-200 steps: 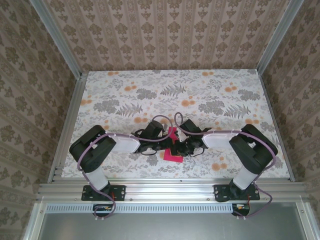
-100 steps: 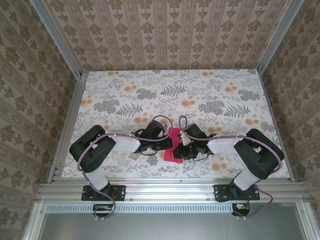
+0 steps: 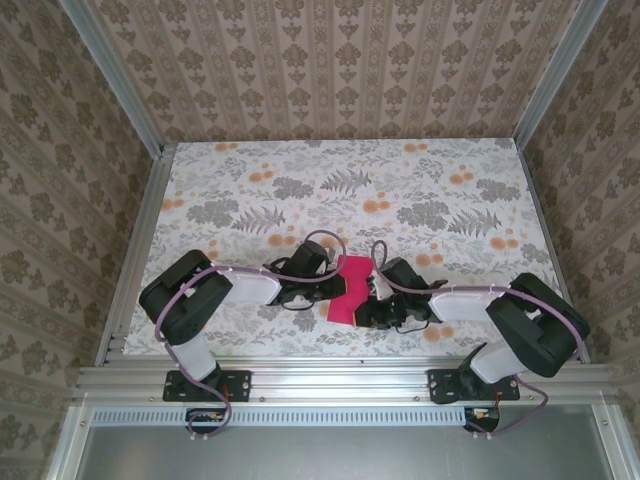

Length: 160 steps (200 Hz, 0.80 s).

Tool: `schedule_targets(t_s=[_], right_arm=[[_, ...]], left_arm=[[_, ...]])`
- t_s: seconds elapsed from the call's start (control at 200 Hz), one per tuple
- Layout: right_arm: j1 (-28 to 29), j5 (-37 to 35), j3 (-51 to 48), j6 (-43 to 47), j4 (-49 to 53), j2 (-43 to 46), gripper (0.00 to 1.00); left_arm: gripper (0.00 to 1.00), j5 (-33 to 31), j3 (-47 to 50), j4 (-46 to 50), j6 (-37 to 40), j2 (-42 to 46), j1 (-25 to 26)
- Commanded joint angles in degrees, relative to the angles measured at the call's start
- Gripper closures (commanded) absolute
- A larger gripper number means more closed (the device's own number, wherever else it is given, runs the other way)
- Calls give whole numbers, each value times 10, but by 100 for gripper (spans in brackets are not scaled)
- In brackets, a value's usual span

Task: Fold a paper plane with a square sheet of paper (pick it up from the middle)
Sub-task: Fold the triangle a second time at the center of the table.

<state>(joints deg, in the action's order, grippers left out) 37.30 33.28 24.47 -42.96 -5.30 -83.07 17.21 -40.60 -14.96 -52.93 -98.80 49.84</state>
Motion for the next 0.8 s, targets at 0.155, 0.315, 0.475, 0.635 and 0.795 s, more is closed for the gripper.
schedule_targets(t_s=[0.155, 0.315, 0.475, 0.635, 0.795], right_arm=[[-13, -11, -56, -25, 72, 60, 77], [-18, -97, -9, -18, 140, 146, 63], [-21, -185, 48, 10, 194, 139, 53], [-22, -159, 81, 9, 159, 71, 53], [-22, -158, 94, -2, 137, 38, 53]], left_arm=[[87, -16, 0, 38, 1, -14, -4], [87, -16, -8, 48, 6, 0, -3], [87, -14, -14, 49, 6, 5, -2], [87, -11, -18, 47, 6, 2, 1], [87, -13, -15, 47, 4, 4, 3]])
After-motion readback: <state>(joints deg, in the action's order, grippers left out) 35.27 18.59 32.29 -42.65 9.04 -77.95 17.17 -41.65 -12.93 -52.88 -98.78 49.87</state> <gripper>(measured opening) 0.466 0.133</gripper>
